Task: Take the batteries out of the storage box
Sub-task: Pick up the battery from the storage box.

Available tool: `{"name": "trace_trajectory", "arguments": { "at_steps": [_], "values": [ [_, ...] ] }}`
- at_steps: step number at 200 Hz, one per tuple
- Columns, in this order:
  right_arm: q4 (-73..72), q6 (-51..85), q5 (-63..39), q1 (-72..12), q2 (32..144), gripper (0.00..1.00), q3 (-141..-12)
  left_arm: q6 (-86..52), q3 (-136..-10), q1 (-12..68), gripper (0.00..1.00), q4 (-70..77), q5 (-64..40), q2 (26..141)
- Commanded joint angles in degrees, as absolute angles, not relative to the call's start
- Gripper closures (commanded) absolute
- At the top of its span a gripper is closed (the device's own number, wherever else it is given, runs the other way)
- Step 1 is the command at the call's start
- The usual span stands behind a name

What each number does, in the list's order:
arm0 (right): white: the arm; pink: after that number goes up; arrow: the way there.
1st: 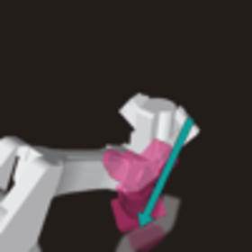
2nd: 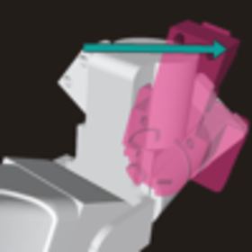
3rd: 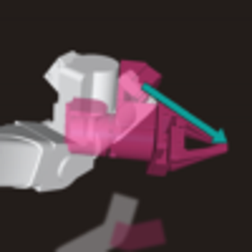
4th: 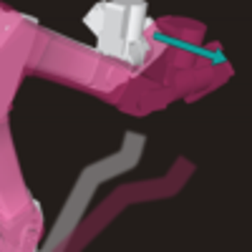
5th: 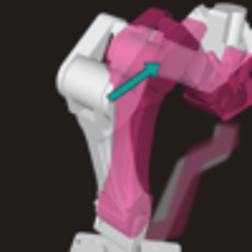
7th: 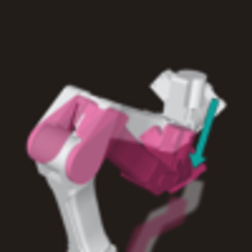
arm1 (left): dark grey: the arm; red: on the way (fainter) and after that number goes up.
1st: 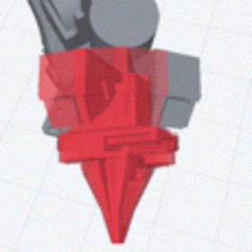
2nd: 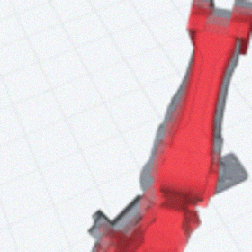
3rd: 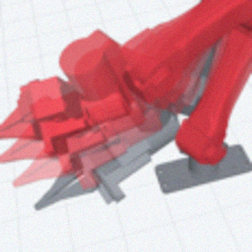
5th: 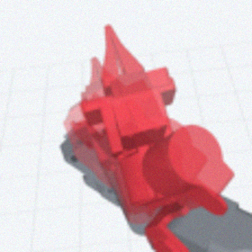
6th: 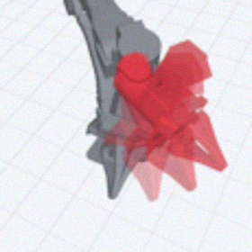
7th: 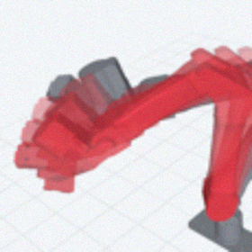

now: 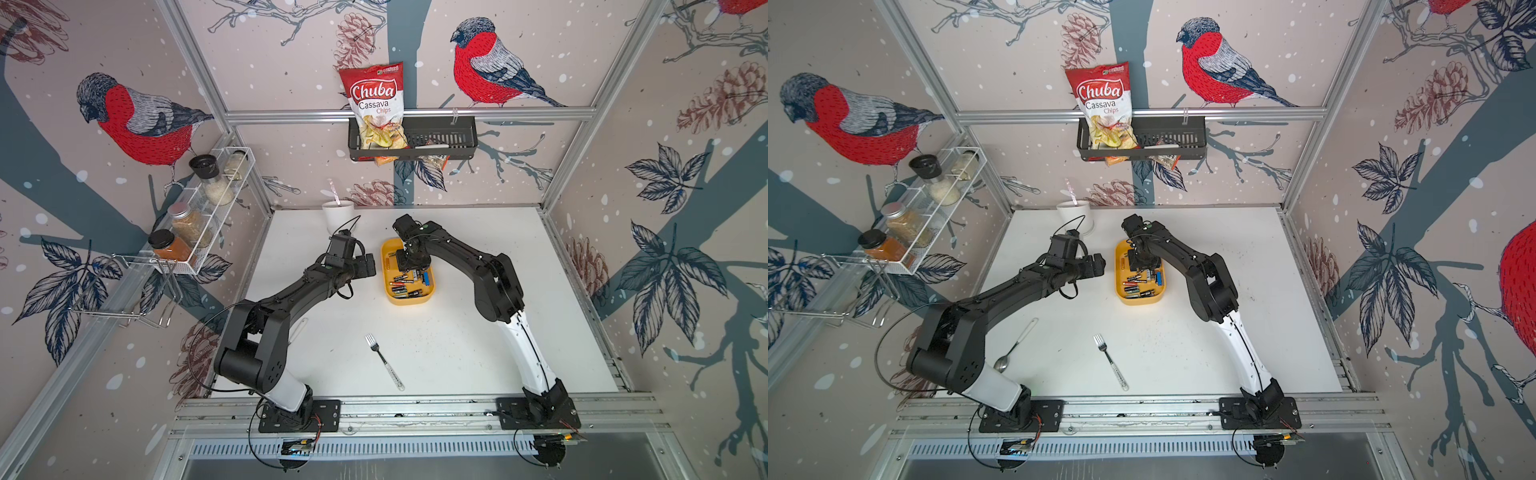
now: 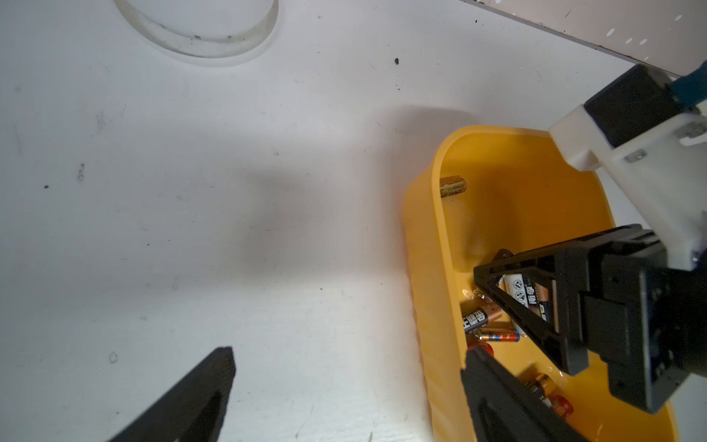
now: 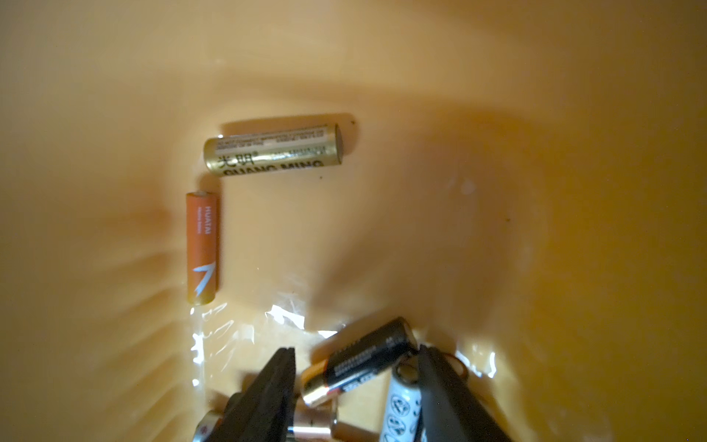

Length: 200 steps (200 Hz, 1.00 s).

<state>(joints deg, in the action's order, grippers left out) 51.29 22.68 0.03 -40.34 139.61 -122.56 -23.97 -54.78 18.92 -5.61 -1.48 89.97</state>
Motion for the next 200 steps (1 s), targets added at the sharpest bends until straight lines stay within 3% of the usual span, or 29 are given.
{"name": "trace_trajectory", "arguments": {
  "at_steps": [1, 135, 168, 200],
  "values": [
    [51.83, 22.41, -0.85, -40.43, 140.04, 0.49, -122.96, -23.57, -55.13, 19.13, 0.04, -6.5, -2.02, 89.91],
    [51.91, 20.24, -2.4, -40.72, 142.02, 0.77, -126.42, -23.44, -55.02, 19.16, 0.04, -7.23, -1.5, 89.56],
    [52.46, 20.04, -2.42, -40.52, 142.45, 0.78, -126.74, -23.49, -54.93, 19.17, 0.05, -7.43, -1.48, 89.6],
    [53.3, 19.95, -1.76, -40.5, 142.77, 0.7, -126.84, -23.44, -54.95, 19.16, 0.05, -7.53, -1.49, 89.56]
  ]
}}
